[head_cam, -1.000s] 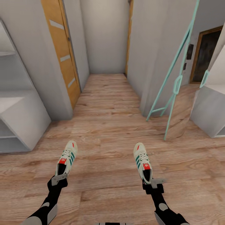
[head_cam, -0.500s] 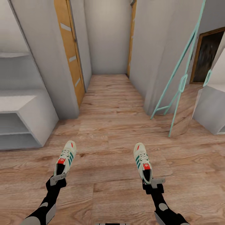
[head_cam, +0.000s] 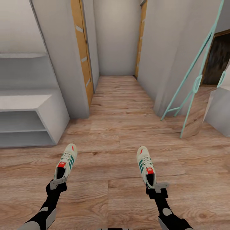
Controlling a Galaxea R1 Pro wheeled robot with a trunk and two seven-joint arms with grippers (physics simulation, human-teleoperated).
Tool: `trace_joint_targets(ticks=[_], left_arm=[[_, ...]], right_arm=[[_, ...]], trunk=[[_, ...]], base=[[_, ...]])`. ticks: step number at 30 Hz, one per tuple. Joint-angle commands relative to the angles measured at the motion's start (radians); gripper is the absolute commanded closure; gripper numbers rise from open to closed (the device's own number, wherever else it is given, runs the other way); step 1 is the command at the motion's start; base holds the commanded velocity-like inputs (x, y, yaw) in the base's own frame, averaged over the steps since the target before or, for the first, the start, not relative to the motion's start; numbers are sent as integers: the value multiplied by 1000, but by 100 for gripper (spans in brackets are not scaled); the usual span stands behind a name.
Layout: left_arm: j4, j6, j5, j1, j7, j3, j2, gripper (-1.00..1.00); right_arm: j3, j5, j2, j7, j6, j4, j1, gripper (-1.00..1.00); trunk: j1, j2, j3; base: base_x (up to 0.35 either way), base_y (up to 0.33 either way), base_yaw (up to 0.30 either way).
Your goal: Pick up the two gym shoes and the two sandals from the corridor floor and place them onto the hallstand (shoe rack) in the corridor, making sure they are on the rack and not on the floor. Arrange them so the two gym shoes are next to each other and the two sandals are next to each other.
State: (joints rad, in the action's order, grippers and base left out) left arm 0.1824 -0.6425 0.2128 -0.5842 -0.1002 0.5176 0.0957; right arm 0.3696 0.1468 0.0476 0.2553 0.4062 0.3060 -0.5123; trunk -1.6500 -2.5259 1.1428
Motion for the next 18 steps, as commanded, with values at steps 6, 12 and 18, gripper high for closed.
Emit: trace_joint_targets(ticks=[6,12,18], left_arm=[[0,0,0,0,0,0,0,100],[0,0,0,0,0,0,-1,100],[0,0,0,0,0,1,-1,100]], right_arm=[[0,0,0,1,0,-2,0,100],[0,0,0,1,0,-2,0,100],[0,0,0,1,0,-2,0,100]], trunk=[[0,0,0],[0,0,0],[0,0,0]], base=[[-10,61,134],[-2,15,255],[0,155,215]])
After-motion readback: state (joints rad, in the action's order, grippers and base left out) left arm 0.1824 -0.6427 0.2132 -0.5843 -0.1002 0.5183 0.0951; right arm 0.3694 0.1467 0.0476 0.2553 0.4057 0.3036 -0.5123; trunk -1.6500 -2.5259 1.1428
